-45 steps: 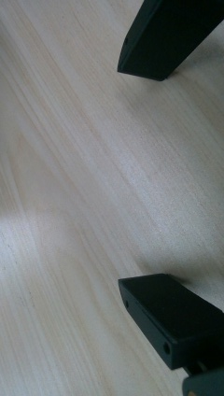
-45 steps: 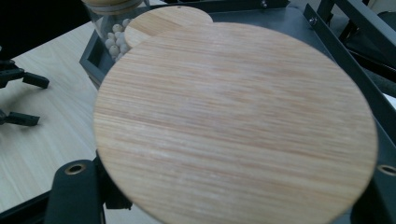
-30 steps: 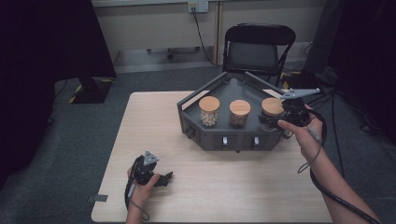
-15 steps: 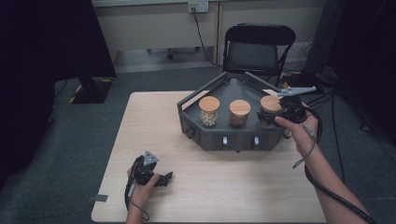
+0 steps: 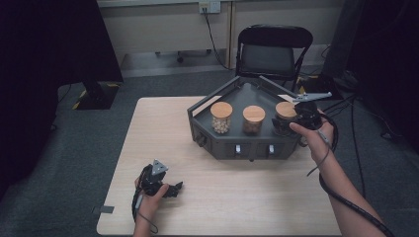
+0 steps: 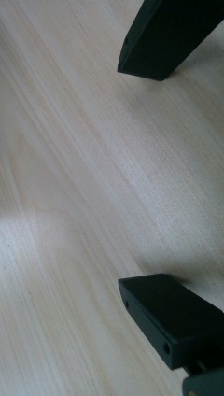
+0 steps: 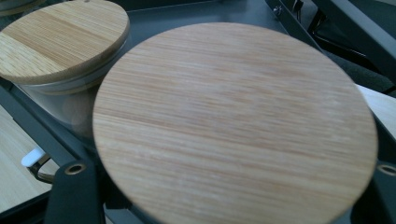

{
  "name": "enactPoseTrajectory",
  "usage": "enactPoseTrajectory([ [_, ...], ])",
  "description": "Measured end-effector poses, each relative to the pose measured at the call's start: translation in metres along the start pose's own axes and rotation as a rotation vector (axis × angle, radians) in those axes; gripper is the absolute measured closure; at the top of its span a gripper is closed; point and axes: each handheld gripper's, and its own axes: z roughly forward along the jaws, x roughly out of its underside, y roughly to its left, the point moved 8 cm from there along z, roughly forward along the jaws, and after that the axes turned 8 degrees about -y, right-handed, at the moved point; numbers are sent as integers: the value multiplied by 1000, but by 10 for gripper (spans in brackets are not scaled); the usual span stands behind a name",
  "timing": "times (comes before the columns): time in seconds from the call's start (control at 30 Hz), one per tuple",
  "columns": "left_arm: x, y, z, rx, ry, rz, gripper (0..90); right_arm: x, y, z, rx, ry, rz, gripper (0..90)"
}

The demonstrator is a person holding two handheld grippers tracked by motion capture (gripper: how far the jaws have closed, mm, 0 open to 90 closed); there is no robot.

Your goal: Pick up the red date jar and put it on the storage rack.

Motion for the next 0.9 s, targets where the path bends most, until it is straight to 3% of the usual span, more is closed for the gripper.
enactPoseTrajectory([
  [0.9,0,0,0,0,0,2,1,6,3,9,-3,7,-4,257],
])
